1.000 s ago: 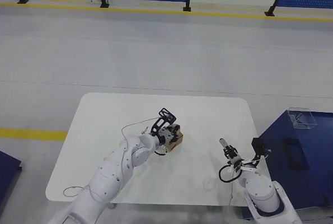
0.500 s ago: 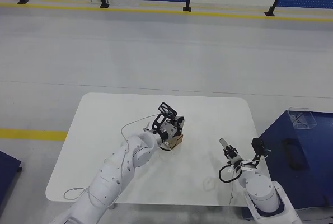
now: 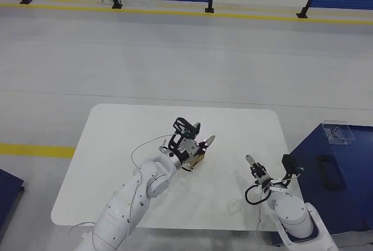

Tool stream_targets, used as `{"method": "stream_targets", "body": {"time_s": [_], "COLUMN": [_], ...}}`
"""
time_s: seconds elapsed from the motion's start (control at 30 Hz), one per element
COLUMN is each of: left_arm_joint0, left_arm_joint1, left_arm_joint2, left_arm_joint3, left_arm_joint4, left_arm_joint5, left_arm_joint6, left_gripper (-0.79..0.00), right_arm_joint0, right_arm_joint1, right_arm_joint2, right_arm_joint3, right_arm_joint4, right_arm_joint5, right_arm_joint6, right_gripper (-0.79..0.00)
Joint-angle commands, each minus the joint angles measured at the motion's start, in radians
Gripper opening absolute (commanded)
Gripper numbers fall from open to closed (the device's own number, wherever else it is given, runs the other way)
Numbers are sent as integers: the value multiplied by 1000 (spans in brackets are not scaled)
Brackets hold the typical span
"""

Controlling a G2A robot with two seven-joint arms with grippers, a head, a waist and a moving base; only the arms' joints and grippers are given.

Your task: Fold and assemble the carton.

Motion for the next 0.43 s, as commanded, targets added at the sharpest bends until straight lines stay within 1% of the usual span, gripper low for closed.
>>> {"method": "stream_targets", "body": {"time_s": [0.0,0.1,0.2,0.3,0.4], "left_arm_joint0": [0,0,0,0,0], "left_arm_joint1": [0,0,0,0,0], "left_arm_joint2": [0,0,0,0,0], "left_arm_joint3": [0,0,0,0,0], "left_arm_joint4": [0,0,0,0,0], "left_arm_joint5": [0,0,0,0,0], "left_arm_joint6": [0,0,0,0,0], "left_gripper": [-290,-159,-55,-9,-1], "right_arm_joint0": [0,0,0,0,0], "right_arm_joint1": [0,0,0,0,0], "right_arm_joint2": [0,0,0,0,0], "right_arm_joint3": [0,0,0,0,0], "right_arm_joint4": [0,0,0,0,0], "right_arm_joint5": [0,0,0,0,0], "right_arm_joint6": [0,0,0,0,0], "right_gripper": [-1,0,-1,0,0]}}
